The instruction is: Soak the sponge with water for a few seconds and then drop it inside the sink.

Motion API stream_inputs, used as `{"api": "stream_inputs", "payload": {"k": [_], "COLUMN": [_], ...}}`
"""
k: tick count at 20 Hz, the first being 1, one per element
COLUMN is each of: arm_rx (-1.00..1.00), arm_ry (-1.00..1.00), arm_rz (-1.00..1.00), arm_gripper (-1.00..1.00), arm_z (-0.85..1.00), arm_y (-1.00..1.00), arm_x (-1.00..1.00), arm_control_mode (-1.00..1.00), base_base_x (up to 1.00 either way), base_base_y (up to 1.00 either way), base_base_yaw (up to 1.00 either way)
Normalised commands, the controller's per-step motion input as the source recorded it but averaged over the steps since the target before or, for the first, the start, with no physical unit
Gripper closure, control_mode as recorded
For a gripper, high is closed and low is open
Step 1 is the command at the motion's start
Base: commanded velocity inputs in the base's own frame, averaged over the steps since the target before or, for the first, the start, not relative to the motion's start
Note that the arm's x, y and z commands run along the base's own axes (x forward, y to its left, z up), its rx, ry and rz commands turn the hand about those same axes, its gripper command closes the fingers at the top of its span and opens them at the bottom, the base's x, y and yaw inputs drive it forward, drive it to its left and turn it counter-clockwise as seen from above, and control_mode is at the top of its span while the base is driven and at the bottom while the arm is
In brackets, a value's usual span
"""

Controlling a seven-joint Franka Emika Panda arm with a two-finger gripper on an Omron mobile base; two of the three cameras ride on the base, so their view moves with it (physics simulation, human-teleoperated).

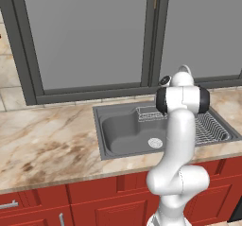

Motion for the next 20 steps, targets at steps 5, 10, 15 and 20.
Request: {"api": "stream_inputs", "payload": {"k": [5, 10, 15, 20], "arm_rx": [0.0, 0.0, 0.0, 0.0], "arm_ry": [0.0, 0.0, 0.02, 0.08], "arm_rz": [0.0, 0.0, 0.0, 0.01], "arm_gripper": [1.0, 1.0, 1.0, 1.0], "arm_z": [0.0, 0.01, 0.09, 0.22], "arm_y": [0.22, 0.71, 0.61, 0.39], "arm_x": [-0.13, -0.33, -0.27, -0.25], "arm_control_mode": [-1.0, -1.0, -1.0, -1.0], "base_base_x": [0.0, 0.0, 0.0, 0.0], "base_base_y": [0.0, 0.0, 0.0, 0.0], "base_base_yaw": [0.0, 0.0, 0.0, 0.0]}}
